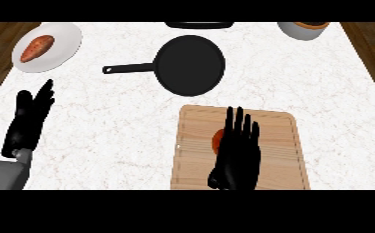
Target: Pick the tomato from the cutting board and place it in the pan
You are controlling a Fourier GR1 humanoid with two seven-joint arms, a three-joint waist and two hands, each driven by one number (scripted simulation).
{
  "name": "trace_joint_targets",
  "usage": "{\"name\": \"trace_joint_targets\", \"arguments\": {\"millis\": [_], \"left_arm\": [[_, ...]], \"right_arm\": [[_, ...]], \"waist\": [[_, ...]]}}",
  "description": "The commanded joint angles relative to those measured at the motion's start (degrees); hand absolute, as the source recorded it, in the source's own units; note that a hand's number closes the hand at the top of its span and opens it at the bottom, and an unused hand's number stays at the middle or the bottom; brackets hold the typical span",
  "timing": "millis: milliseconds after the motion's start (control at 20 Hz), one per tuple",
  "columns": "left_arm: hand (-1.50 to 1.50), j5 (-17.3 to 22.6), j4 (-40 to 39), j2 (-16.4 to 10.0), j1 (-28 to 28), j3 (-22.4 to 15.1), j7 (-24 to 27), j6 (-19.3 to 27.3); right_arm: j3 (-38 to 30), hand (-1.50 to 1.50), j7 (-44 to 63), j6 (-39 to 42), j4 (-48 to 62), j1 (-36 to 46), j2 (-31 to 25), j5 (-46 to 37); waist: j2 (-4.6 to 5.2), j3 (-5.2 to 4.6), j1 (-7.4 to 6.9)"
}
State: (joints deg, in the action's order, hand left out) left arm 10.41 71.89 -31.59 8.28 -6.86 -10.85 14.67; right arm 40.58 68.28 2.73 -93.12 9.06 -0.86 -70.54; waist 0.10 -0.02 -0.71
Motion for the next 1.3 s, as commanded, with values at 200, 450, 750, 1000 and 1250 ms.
{"name": "trace_joint_targets", "arguments": {"millis": [200,450,750,1000,1250], "left_arm": [[0.00,-1.28,1.68,1.20,-1.85,0.53,-0.70,-0.43],[0.00,-1.07,2.88,0.38,-1.43,2.02,-2.56,-1.10],[0.00,-2.66,1.26,2.22,0.80,2.16,-2.80,-0.63],[0.00,-3.53,-2.34,1.87,0.35,4.48,1.16,-3.11],[0.00,-5.23,2.77,4.37,-2.31,3.06,-0.91,-1.65]], "right_arm": [[-0.31,-1.50,12.01,0.02,1.91,5.81,0.82,4.26],[-0.29,-1.50,12.70,-1.27,4.15,3.77,0.82,4.39],[-1.92,-1.50,10.14,-4.57,8.89,2.96,0.82,3.70],[-1.64,1.50,6.52,-0.80,12.29,5.79,0.82,-1.08],[-3.14,1.50,4.03,-2.93,12.16,2.18,0.82,-5.14]], "waist": [[-0.13,0.01,0.23],[-0.17,0.02,0.30],[-0.09,0.03,0.66],[-0.07,-0.01,0.67],[-0.20,0.03,0.69]]}}
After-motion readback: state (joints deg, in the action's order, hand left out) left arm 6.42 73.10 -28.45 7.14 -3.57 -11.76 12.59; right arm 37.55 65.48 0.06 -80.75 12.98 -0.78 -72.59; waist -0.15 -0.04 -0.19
